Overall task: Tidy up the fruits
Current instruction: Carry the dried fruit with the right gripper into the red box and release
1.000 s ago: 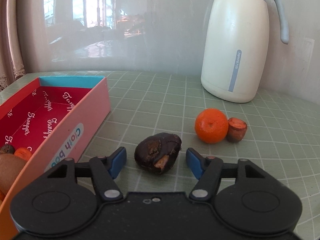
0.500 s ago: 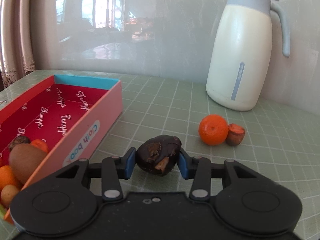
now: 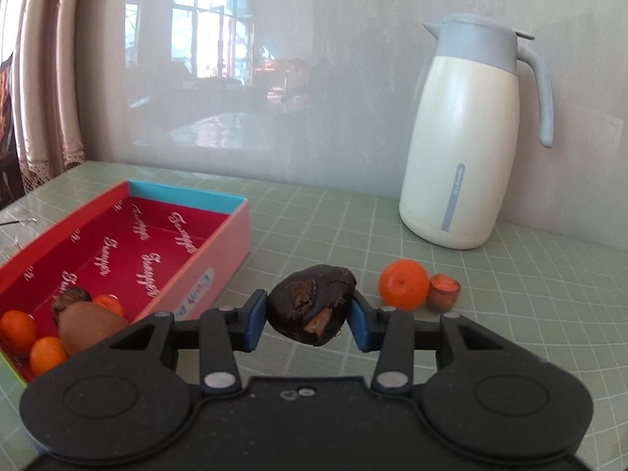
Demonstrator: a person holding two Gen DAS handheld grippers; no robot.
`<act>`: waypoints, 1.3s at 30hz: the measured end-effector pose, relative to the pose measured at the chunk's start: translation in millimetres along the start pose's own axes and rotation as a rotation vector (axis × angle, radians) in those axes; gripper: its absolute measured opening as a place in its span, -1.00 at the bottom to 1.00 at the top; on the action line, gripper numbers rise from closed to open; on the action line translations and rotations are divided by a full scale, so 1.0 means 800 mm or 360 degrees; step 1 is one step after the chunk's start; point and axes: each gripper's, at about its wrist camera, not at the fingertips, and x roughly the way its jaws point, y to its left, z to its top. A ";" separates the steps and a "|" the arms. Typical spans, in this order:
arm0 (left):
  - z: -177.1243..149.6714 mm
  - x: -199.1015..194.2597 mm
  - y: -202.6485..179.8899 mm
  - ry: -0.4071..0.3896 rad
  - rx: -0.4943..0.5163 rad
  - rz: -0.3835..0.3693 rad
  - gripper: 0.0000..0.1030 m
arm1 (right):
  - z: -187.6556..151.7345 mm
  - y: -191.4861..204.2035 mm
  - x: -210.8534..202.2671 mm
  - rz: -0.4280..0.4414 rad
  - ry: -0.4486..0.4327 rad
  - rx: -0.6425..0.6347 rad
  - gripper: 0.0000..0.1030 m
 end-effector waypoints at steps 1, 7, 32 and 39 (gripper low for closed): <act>0.000 0.000 0.002 -0.0001 -0.0004 0.0002 1.00 | 0.001 0.003 -0.001 0.0015 -0.0011 0.0001 -0.19; 0.000 0.001 0.010 0.0002 -0.0014 0.0015 1.00 | 0.007 0.028 -0.007 0.0092 -0.0084 -0.0009 -0.19; -0.004 0.005 0.046 0.0034 -0.0042 0.0049 1.00 | -0.004 0.115 0.002 0.0202 -0.0213 -0.0193 0.21; -0.001 0.002 0.036 0.0022 -0.0048 0.0012 1.00 | -0.006 0.084 -0.007 0.0145 -0.0204 -0.0142 0.23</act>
